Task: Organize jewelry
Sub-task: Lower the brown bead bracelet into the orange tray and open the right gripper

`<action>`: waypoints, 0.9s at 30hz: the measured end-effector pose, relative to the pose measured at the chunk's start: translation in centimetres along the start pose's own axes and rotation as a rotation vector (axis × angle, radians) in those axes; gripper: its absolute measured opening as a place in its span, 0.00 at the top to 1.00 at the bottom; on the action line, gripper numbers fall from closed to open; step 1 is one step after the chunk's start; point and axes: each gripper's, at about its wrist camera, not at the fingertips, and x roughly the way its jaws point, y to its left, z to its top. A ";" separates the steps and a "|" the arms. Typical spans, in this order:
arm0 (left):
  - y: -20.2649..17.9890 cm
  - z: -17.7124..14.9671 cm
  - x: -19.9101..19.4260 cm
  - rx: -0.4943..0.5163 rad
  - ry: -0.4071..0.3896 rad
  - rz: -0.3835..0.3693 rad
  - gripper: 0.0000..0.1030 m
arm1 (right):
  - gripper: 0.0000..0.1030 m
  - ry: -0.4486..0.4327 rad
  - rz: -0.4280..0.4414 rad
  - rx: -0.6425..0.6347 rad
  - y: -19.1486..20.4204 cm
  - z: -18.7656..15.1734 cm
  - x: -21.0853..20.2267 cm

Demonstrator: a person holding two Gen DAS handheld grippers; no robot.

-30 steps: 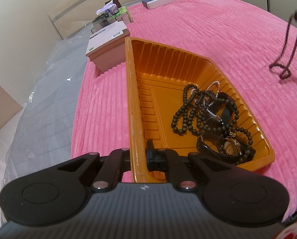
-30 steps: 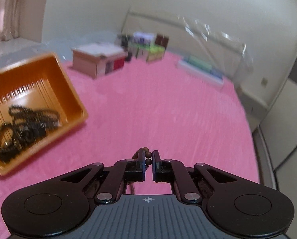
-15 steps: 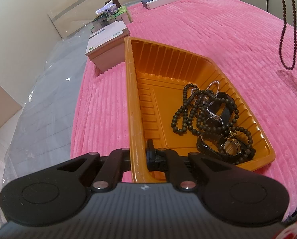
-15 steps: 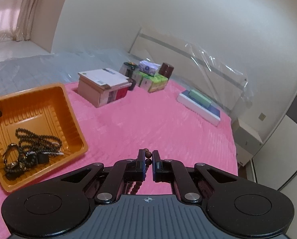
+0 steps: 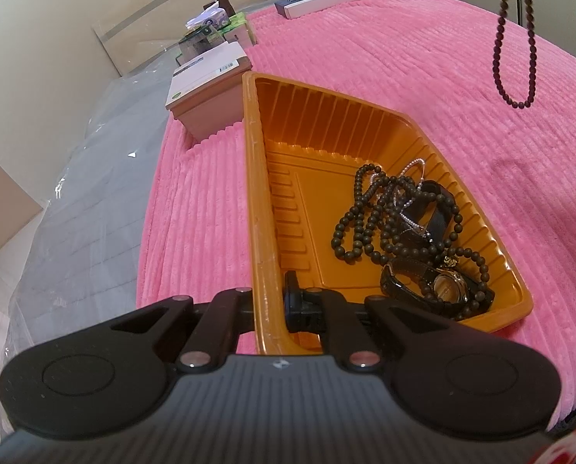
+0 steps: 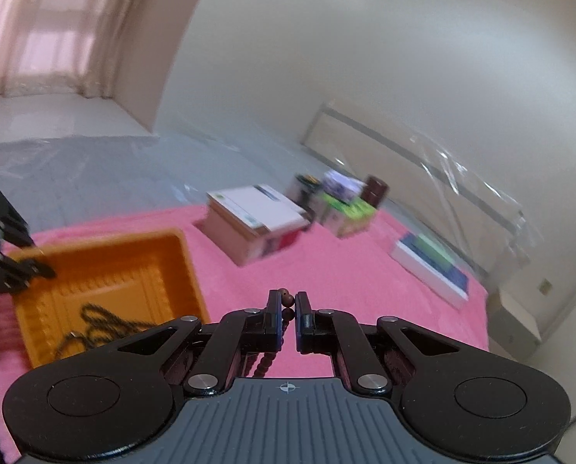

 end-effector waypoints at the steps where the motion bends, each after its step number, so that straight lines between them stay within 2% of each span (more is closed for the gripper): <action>1: 0.0 0.0 0.0 -0.001 0.000 -0.001 0.96 | 0.94 -0.005 0.015 -0.009 0.4 0.6 0.3; 8: 0.0 0.1 0.0 -0.007 -0.002 -0.006 0.96 | 0.94 -0.044 0.150 -0.078 4.4 4.2 2.9; 13: 0.1 0.1 0.0 -0.008 -0.003 -0.009 0.96 | 0.94 -0.055 0.219 -0.138 7.5 5.6 5.8; 18: 0.2 -0.1 0.2 -0.016 -0.004 -0.015 0.96 | 0.94 -0.022 0.215 -0.171 9.5 5.6 9.5; 27: 0.4 -0.3 0.3 -0.021 -0.005 -0.019 0.96 | 0.94 0.026 0.217 -0.179 9.8 3.9 13.3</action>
